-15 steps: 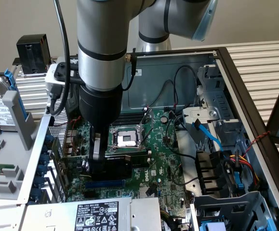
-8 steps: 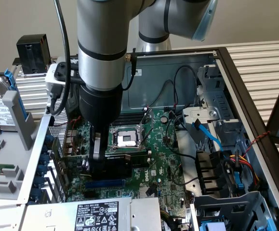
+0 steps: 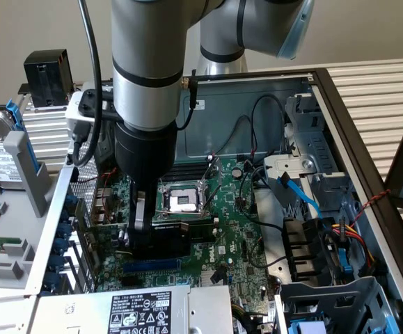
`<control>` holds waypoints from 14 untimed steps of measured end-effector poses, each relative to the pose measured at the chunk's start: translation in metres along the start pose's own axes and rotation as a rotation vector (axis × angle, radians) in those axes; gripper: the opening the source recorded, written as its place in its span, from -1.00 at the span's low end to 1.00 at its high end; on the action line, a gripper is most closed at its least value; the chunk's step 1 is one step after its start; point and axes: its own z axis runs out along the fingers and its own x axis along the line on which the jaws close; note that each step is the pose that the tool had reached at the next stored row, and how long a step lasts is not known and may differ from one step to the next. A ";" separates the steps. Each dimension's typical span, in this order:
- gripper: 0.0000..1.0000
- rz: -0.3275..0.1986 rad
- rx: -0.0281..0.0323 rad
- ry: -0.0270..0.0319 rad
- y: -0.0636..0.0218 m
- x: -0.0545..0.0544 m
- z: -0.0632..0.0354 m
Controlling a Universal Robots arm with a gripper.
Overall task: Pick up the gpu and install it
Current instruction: 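Insert the gpu into the slot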
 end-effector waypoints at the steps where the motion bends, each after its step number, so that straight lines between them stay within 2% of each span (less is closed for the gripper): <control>1: -0.45 0.000 0.0000 -0.0002 0.0000 0.000 0.0001; 14: -0.45 0.000 -0.0006 -0.0004 -0.0005 0.000 0.0026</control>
